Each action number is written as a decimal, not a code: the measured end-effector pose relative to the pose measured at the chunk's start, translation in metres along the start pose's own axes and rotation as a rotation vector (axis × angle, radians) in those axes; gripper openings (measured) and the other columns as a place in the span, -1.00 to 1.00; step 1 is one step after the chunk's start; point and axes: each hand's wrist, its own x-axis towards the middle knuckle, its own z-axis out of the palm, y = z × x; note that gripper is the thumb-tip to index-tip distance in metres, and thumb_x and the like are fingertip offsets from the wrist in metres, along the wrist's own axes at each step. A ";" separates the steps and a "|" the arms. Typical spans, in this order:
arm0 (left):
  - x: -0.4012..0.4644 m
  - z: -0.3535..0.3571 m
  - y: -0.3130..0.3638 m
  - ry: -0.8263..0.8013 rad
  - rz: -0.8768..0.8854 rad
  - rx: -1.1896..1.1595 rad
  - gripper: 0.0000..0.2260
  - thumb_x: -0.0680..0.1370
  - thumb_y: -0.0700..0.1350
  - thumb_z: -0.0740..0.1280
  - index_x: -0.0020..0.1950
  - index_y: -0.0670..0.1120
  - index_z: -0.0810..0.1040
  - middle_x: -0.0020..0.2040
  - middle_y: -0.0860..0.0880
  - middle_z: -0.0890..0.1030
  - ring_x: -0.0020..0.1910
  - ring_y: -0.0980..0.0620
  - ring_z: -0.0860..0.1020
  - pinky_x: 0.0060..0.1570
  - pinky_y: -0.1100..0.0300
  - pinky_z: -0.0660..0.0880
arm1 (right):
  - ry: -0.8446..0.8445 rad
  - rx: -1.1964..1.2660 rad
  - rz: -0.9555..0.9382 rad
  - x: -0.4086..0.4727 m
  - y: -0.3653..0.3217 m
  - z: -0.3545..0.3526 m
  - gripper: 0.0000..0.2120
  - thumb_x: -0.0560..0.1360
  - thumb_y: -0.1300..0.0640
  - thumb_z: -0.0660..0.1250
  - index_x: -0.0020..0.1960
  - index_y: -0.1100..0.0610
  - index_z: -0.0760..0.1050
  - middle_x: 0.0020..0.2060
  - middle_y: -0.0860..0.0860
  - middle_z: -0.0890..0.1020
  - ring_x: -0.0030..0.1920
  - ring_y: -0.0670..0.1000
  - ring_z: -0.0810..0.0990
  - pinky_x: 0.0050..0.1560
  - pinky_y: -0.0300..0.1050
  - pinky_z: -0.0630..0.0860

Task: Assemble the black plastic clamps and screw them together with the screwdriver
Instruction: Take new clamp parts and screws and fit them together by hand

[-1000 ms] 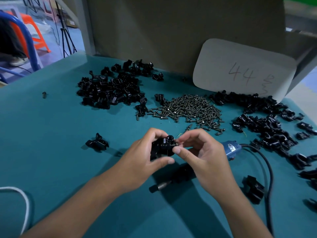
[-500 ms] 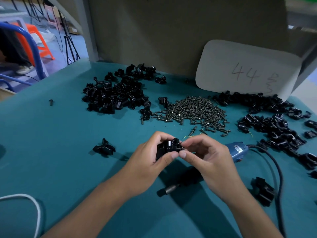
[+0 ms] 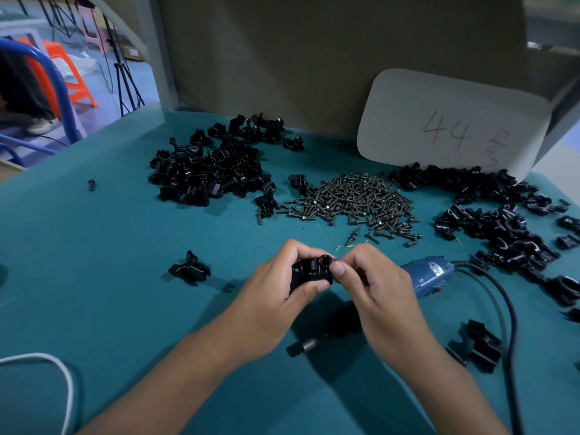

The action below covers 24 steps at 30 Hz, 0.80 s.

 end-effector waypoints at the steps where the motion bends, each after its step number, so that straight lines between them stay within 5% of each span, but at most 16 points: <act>1: 0.000 0.001 0.000 0.000 0.001 -0.002 -0.79 0.61 0.03 0.33 0.23 0.07 0.46 0.14 0.14 0.63 0.18 0.10 0.58 0.15 0.10 0.50 | -0.012 -0.032 -0.018 0.000 -0.001 0.001 -0.66 0.65 -0.23 0.10 -0.23 -0.11 0.32 -0.25 -0.10 0.43 -0.23 -0.13 0.43 -0.22 -0.39 0.29; 5: 0.000 0.001 -0.002 -0.004 -0.008 -0.015 -0.79 0.60 0.06 0.32 0.21 0.08 0.46 0.08 0.11 0.63 0.11 0.08 0.59 0.10 0.07 0.51 | -0.062 -0.052 0.004 -0.002 -0.002 0.000 -0.64 0.66 -0.30 -0.02 -0.18 -0.14 0.31 -0.19 -0.16 0.46 -0.15 -0.10 0.47 -0.17 -0.35 0.31; 10: 0.001 0.000 -0.002 0.021 -0.023 -0.052 -0.77 0.58 0.08 0.33 0.20 0.06 0.47 0.05 0.10 0.64 0.07 0.09 0.60 0.12 -0.02 0.50 | -0.111 0.014 -0.018 -0.001 0.002 -0.011 -0.98 0.64 -0.09 0.24 0.05 -0.23 0.41 -0.01 -0.25 0.51 0.00 -0.20 0.51 -0.04 -0.46 0.33; 14: 0.001 0.001 0.000 0.002 -0.032 -0.093 -0.76 0.57 0.10 0.34 0.18 0.06 0.47 0.00 -0.01 0.63 0.01 -0.11 0.57 0.09 -0.19 0.48 | -0.139 0.021 0.004 -0.003 -0.001 -0.005 -0.93 0.67 -0.11 0.12 0.03 -0.25 0.36 -0.02 -0.28 0.48 0.02 -0.27 0.48 -0.03 -0.47 0.31; 20: 0.001 0.003 -0.003 -0.014 -0.033 -0.069 -0.77 0.57 0.09 0.33 0.19 0.07 0.47 0.03 0.09 0.62 0.07 0.04 0.58 0.14 -0.08 0.49 | -0.109 -0.126 -0.053 -0.005 0.000 0.004 -0.70 0.71 -0.13 -0.06 -0.12 -0.07 0.26 -0.21 -0.12 0.39 -0.15 -0.12 0.43 -0.16 -0.24 0.29; 24: 0.002 0.003 -0.005 -0.027 -0.029 -0.052 -0.76 0.57 0.13 0.32 0.18 0.07 0.47 0.04 0.09 0.62 0.08 0.05 0.58 0.13 -0.07 0.49 | -0.130 -0.181 0.032 -0.003 0.002 0.002 -0.61 0.65 -0.30 -0.14 -0.20 -0.11 0.19 -0.28 -0.11 0.42 -0.24 -0.06 0.42 -0.23 -0.03 0.35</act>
